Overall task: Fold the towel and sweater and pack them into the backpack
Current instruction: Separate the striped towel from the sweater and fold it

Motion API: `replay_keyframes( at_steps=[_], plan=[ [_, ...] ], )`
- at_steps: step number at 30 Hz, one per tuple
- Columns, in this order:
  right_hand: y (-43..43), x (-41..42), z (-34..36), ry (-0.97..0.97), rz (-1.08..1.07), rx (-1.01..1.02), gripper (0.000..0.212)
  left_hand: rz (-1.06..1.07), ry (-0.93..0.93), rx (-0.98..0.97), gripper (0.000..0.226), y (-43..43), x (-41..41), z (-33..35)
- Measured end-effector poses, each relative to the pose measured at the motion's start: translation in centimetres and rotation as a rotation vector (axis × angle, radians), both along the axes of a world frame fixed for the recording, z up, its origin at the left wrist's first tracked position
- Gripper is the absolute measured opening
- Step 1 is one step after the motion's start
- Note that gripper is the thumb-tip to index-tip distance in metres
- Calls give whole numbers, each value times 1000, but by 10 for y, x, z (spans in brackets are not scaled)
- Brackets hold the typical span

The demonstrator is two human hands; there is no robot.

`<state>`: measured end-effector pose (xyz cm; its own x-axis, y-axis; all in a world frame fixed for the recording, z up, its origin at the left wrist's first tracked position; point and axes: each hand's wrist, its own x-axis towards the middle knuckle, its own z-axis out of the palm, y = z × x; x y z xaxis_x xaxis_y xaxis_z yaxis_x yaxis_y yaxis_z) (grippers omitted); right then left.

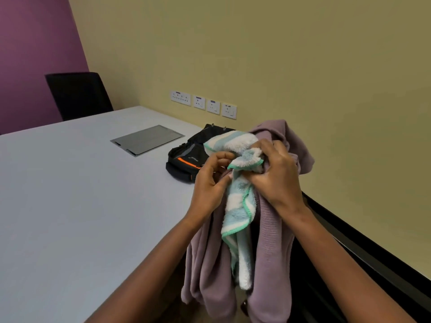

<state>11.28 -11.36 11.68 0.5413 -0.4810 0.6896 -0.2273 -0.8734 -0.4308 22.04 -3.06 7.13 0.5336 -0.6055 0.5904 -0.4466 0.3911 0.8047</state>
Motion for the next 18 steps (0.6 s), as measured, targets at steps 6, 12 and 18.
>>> replay_keyframes(
  at_steps=[6, 12, 18],
  plan=[
    [17, 65, 9, -69, 108, 52, 45, 156, -92, -84, 47, 29, 57, 21],
    [50, 136, 32, -168, 195, 46, 44, 373, -269, -131, 51, 65, 132, 52],
    [83, 211, 47, -248, 273, 50, 50, 514, -352, -125, 38, 104, 201, 76]
  ],
)
